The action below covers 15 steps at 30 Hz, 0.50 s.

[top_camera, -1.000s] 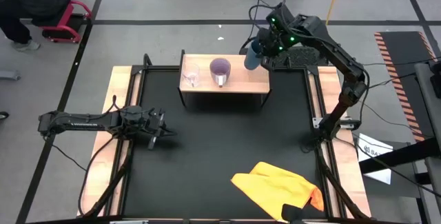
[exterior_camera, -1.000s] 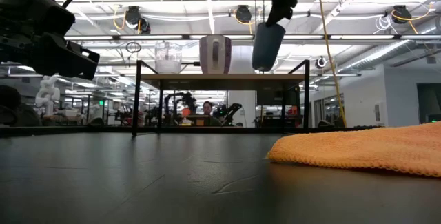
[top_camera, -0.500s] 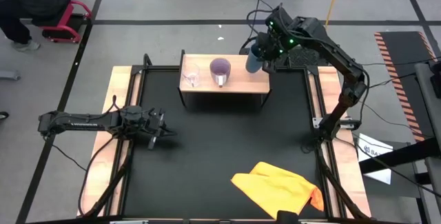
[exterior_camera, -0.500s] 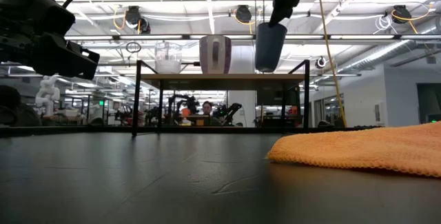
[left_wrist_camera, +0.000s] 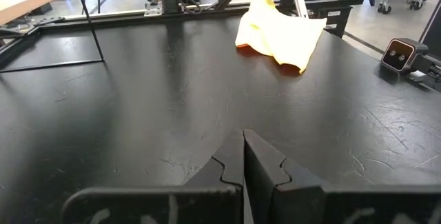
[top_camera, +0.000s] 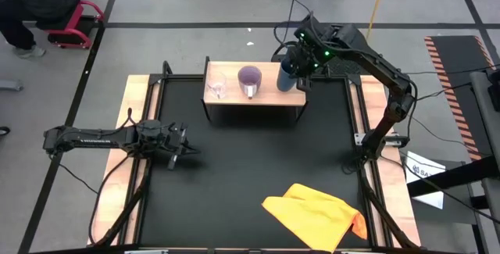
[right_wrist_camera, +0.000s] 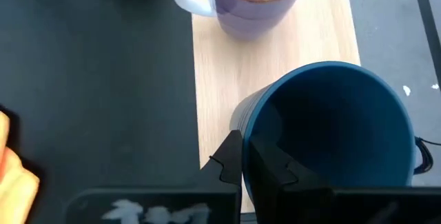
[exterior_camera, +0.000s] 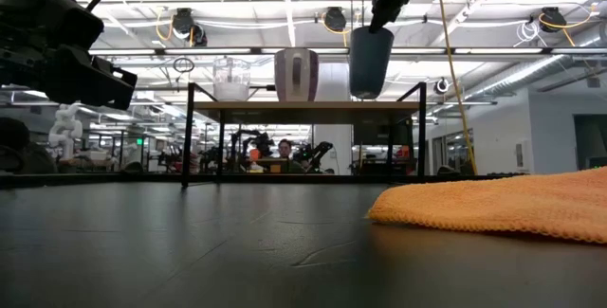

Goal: Stack small to large cups/mugs on shelf
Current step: Put the dark blue cup on the shelf

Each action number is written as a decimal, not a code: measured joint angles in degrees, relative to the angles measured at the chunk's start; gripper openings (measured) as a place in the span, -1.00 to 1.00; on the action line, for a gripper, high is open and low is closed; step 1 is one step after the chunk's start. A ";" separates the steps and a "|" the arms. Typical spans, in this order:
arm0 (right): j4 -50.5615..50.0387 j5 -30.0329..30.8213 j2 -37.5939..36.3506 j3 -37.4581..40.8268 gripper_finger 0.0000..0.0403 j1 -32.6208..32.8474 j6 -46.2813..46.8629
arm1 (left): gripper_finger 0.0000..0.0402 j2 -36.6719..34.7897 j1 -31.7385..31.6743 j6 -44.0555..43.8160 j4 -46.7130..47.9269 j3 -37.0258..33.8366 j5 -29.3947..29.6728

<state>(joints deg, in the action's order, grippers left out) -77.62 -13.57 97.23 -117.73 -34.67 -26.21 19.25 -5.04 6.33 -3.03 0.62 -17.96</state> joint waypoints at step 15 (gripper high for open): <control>1.64 4.56 0.00 3.54 -1.00 1.42 1.50 | -0.98 0.00 0.00 -0.22 0.02 0.00 -0.02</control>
<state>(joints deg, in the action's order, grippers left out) -75.97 -9.01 97.23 -114.19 -33.26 -24.71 19.24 -5.04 6.11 -3.01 0.62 -17.98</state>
